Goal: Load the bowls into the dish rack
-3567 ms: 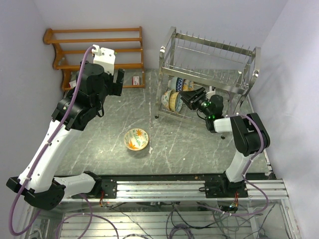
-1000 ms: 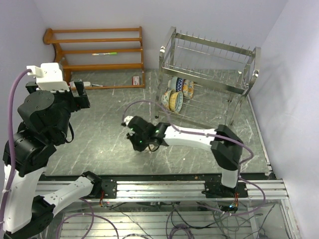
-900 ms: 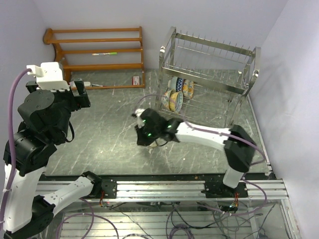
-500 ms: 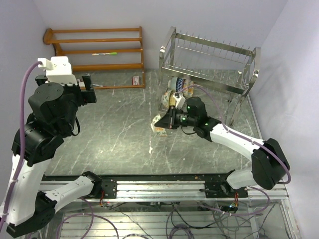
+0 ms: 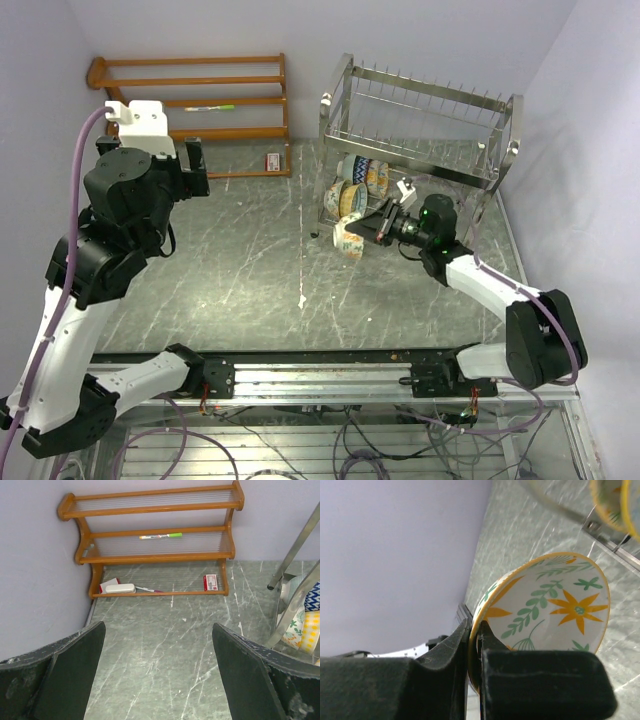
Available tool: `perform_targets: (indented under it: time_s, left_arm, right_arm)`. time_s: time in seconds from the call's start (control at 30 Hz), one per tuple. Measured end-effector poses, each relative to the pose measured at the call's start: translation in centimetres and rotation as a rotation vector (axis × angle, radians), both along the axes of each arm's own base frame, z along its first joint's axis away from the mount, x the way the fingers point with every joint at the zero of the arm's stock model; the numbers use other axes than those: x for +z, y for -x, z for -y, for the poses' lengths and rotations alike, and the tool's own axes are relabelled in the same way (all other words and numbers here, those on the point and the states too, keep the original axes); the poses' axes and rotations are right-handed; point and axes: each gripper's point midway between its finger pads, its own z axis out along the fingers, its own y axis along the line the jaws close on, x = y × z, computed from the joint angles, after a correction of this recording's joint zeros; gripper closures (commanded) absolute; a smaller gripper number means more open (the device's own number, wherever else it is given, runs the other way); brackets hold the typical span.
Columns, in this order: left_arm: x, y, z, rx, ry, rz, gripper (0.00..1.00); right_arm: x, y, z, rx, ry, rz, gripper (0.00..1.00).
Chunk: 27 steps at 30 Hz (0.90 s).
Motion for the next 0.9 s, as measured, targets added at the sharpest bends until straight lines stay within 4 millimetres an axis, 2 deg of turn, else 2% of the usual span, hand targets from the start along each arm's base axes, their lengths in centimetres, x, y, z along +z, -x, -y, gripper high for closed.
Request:
perform_targets:
  time_s: [0.23, 0.43, 0.6, 0.73, 0.9]
  left_arm:
    - [0.3, -0.3, 0.2, -0.006, -0.006, 0.01, 0.01]
    - [0.2, -0.6, 0.3, -0.007, -0.022, 0.005, 0.01]
    - [0.1, -0.9, 0.5, -0.009, -0.034, 0.001, 0.01]
    - [0.0, -1.2, 0.6, -0.01, -0.043, 0.0, 0.01]
    - [-0.1, -1.7, 1.0, -0.019, -0.056, -0.003, 0.01]
  right_arm:
    - [0.4, -4.4, 3.7, -0.134, -0.069, -0.008, 1.0]
    - [0.2, -7.1, 4.2, -0.177, -0.097, -0.004, 1.0]
    - [0.4, -9.6, 5.4, -0.241, -0.116, 0.017, 1.0]
    - [0.5, -10.8, 6.2, -0.28, -0.122, 0.033, 1.0]
    - [-0.4, -11.9, 6.9, -0.335, -0.114, 0.02, 1.0]
